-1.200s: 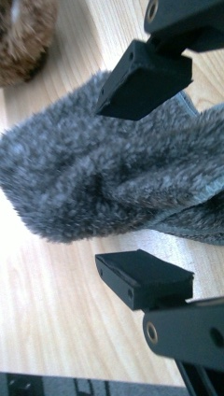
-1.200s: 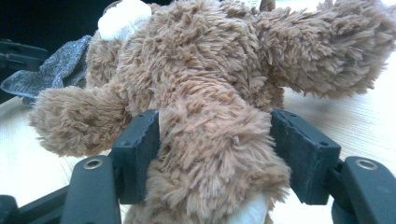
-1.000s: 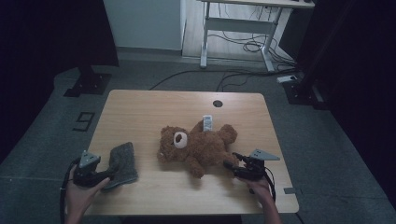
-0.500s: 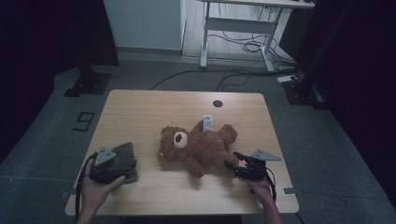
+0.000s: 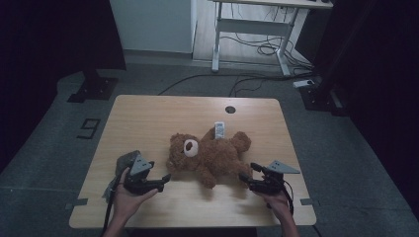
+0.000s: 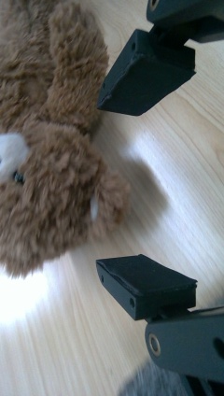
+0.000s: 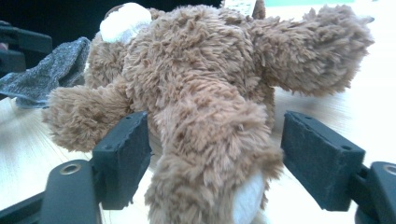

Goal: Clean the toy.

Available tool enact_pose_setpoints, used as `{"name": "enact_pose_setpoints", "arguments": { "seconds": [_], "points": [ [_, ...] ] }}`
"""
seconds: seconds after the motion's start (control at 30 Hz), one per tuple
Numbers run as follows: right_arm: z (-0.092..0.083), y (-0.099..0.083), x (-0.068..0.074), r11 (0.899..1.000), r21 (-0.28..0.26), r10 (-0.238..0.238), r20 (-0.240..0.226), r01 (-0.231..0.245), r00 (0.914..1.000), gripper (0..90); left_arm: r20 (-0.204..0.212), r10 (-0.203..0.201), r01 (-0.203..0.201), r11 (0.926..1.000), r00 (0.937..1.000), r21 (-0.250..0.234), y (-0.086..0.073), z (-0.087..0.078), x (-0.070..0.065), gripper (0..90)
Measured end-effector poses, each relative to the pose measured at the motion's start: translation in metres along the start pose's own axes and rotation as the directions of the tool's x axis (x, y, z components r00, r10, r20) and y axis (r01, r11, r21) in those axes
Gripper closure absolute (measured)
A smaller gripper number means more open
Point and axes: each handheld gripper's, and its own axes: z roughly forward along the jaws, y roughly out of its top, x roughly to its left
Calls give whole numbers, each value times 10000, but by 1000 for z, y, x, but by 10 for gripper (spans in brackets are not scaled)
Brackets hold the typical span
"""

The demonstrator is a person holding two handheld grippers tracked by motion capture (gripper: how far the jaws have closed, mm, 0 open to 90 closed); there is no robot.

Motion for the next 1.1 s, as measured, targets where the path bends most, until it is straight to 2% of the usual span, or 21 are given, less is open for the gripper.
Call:
{"name": "enact_pose_setpoints", "arguments": {
  "seconds": [0.17,0.37,0.47,0.53,0.67,0.87,1.1],
  "points": [
    [-10,-6,2,9999,15,150,150,-150,9998,212,490,-46,42,10000,9988,84,-6,15,-12,206],
    [-20,-21,5,9993,211,287,378,-295,9989,189,871,-231,208,9994,9959,270,-18,30,-19,207],
    [-23,-29,8,9984,459,303,407,-322,9987,175,847,-64,38,9995,9964,311,-21,35,-24,219],
    [-24,-34,10,9977,598,304,458,-331,9985,167,953,-98,65,9994,9954,347,-24,37,-25,219],
    [-24,-38,12,9963,823,210,506,-251,9985,159,745,74,-101,9993,9972,368,-29,39,-26,232],
    [-20,-39,10,9949,989,136,559,-191,9983,155,872,-194,166,9993,9960,325,-31,37,-22,233],
    [-20,-39,11,9955,930,109,647,-169,9978,153,969,-329,287,9986,9947,452,-34,38,-21,233]
  ]
}}
